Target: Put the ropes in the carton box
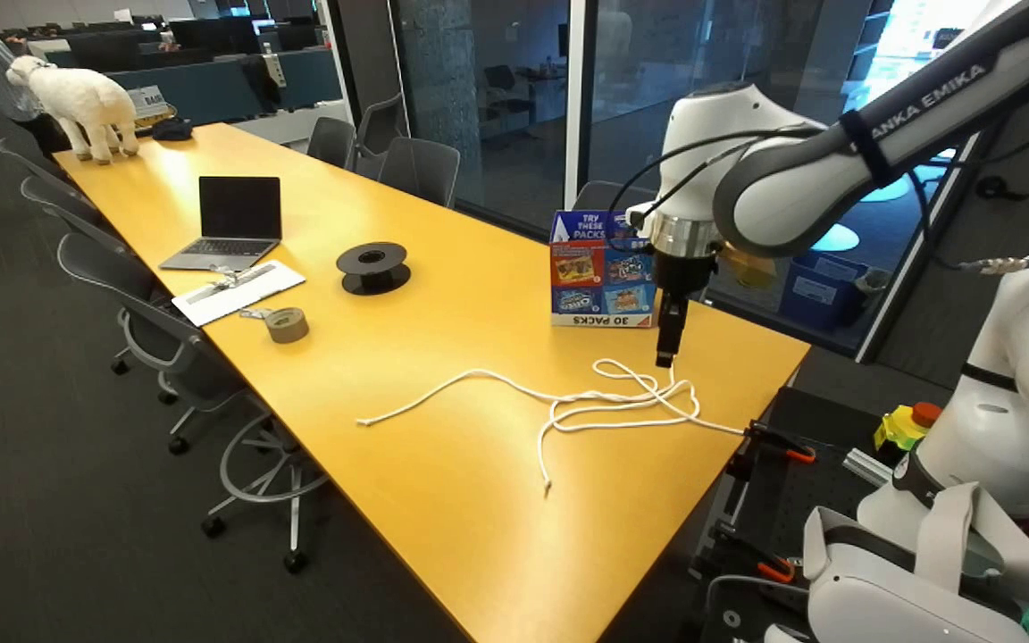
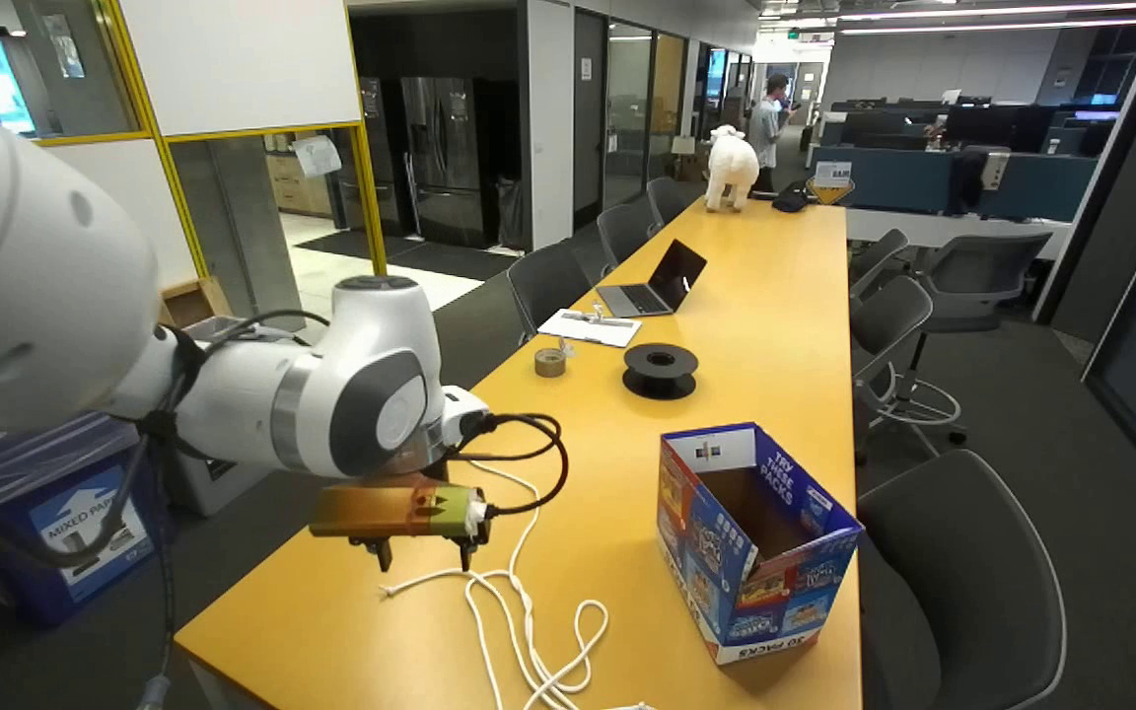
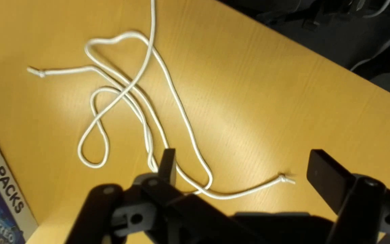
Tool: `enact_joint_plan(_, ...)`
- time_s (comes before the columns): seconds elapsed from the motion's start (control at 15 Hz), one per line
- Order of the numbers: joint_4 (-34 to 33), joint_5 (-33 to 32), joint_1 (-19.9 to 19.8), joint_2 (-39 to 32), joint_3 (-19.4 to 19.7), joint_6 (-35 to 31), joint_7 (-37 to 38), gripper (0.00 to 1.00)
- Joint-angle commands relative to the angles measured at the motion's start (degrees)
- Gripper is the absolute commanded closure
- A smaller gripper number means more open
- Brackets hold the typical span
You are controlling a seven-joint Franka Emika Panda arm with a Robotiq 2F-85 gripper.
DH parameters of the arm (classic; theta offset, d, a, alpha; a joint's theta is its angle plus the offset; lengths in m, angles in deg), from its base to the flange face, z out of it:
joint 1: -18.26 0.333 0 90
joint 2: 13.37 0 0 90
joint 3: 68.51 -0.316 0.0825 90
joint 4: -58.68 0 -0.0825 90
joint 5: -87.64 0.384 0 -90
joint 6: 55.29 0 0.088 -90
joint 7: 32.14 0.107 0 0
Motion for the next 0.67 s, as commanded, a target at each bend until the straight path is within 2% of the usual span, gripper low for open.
enact_joint_plan(0.0,-0.4,2.0,1.8,-12.8,3.0,-13.1,-8.7,0.0)
enact_joint_plan(0.27,-4.8,8.6,1.5,-27.7,4.3,-21.6,-21.7,0.0)
enact_joint_plan(0.47,-11.0,19.2,-3.5,-37.3,-0.1,-20.1,-33.3,0.0)
enact_joint_plan(0.6,-15.3,22.4,-8.1,-41.9,-3.7,-17.1,-38.1,0.0)
